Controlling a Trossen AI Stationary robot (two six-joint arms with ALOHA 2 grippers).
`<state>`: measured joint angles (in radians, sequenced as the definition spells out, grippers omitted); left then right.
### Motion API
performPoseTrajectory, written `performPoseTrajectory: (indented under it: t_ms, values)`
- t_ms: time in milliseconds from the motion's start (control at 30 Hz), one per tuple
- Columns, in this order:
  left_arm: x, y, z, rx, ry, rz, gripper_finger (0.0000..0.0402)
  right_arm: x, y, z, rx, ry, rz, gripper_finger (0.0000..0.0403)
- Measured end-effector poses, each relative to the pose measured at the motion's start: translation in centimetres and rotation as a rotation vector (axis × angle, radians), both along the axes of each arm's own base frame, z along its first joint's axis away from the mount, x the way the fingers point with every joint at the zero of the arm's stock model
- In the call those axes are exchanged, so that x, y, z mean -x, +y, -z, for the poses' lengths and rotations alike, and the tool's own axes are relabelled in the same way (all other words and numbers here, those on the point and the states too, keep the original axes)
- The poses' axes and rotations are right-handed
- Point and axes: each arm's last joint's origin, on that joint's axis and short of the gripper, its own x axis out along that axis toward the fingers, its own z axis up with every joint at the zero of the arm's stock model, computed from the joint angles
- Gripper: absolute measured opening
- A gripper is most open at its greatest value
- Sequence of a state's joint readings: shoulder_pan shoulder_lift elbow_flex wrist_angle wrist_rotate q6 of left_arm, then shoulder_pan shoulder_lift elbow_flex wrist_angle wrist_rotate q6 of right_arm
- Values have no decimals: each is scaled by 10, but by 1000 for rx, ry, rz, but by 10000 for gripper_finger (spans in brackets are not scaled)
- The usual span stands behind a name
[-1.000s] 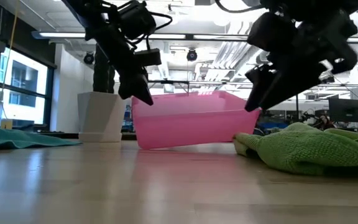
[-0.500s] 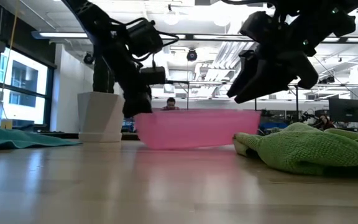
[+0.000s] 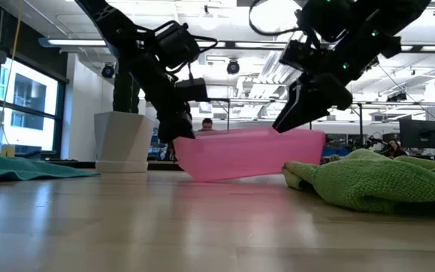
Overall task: Roll microfiber towels into tight, uniform cylinder then place into a basket
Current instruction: Move the pink bin to the top center of the table, then roll the green microfiber cloth
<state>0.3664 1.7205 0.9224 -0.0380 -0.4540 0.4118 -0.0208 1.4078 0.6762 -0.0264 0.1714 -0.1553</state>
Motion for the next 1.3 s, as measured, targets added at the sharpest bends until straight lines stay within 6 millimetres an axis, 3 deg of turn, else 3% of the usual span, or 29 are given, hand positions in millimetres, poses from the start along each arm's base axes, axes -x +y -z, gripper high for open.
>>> performPoseTrajectory:
  t_ms: [500, 667, 833, 1033, 1167, 1300]
  values:
    - [-2, -1, -2, -17, -30, -18, 112, 2, -6, 2, -35, 30, -42, 193]
    - [-15, -12, -16, -79, -69, -18, 115, 4, -6, 4, -23, 57, -56, 193]
    - [-36, -37, -42, -80, -150, -32, 115, 4, -7, 4, 9, 69, -80, 193]
    - [-51, -81, -72, 35, -192, -57, 115, 9, -14, 8, -24, 123, -31, 193]
    - [-47, -112, -90, 122, -172, -80, 115, 15, -20, 12, -59, 189, 24, 193]
    - [-30, -139, -93, 194, -35, -116, 115, 18, -23, 14, -79, 220, 56, 182]
